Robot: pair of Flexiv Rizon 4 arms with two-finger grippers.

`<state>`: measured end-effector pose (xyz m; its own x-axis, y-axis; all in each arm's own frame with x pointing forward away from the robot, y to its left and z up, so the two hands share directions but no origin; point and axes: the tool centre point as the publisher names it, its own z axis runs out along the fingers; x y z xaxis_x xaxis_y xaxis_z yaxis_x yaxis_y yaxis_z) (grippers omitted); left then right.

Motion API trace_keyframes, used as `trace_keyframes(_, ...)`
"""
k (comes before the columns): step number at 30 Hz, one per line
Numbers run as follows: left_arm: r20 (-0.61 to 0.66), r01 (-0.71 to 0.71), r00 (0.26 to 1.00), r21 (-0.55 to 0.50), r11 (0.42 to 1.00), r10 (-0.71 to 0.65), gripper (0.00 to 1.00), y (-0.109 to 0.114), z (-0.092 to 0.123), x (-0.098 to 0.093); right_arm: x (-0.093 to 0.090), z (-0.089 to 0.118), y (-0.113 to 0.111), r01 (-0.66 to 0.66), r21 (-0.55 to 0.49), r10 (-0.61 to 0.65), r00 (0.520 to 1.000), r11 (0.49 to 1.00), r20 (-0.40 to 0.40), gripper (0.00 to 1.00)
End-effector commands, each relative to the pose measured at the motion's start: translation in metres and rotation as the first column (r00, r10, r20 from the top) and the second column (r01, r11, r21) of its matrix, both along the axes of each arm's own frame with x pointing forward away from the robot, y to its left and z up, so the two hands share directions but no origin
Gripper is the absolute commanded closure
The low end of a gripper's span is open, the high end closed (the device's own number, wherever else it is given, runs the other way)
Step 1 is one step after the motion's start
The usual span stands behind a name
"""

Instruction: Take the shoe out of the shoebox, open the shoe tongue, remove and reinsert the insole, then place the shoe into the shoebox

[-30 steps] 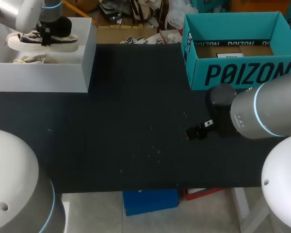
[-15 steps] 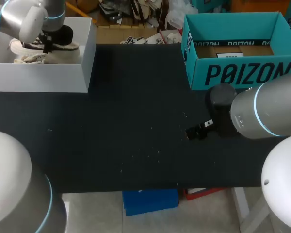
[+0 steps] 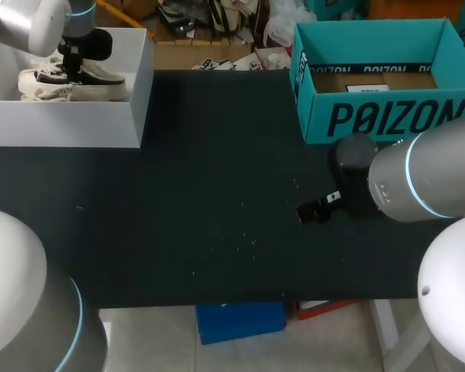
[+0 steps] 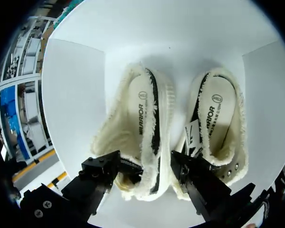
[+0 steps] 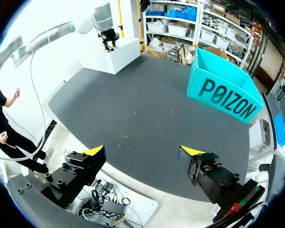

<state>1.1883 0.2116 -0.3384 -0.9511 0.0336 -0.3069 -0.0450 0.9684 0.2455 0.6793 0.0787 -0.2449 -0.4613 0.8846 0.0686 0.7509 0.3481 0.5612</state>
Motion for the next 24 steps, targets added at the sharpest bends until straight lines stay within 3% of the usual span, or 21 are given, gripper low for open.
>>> trace_keyframes(1, -0.013, 0.026, 1.0, 0.003, 1.0, -0.026, 0.25, -0.01, 0.041, -0.019, 0.0, -0.001, 0.002, 0.002, -0.002, -0.002, 1.0, 1.0, 0.001, 0.0)
trace_keyframes(5, -0.033, 0.043, 0.999, 0.021, 0.999, -0.042, 0.4, -0.016, 0.047, -0.024, 0.0, -0.001, 0.002, 0.002, -0.002, -0.002, 1.0, 1.0, 0.001, 0.0)
trace_keyframes(7, -0.042, 0.048, 0.998, 0.024, 0.999, -0.047, 0.36, -0.017, 0.043, -0.025, 0.0, -0.001, 0.002, 0.002, -0.002, -0.002, 1.0, 1.0, 0.001, 0.0)
trace_keyframes(10, -0.054, 0.049, 0.997, 0.026, 0.998, -0.047, 0.4, -0.017, 0.037, -0.026, 0.0, -0.001, 0.002, 0.002, -0.002, -0.002, 1.0, 1.0, 0.001, 0.0)
trace_keyframes(13, -0.058, 0.047, 0.997, 0.027, 0.999, -0.045, 0.63, -0.017, 0.035, -0.026, 0.0, -0.001, 0.002, 0.002, -0.002, -0.002, 1.0, 1.0, 0.001, 0.0)
trace_keyframes(16, -0.056, 0.044, 0.998, 0.031, 0.999, -0.042, 0.58, -0.018, 0.033, -0.023, 0.0, -0.001, 0.002, 0.002, -0.002, -0.002, 1.0, 1.0, 0.001, 0.0)
trace_keyframes(24, -0.075, 0.022, 0.997, 0.035, 0.999, -0.019, 0.58, -0.014, 0.028, -0.015, 0.0, -0.001, 0.002, 0.002, -0.002, -0.002, 1.0, 1.0, 0.001, 0.0)
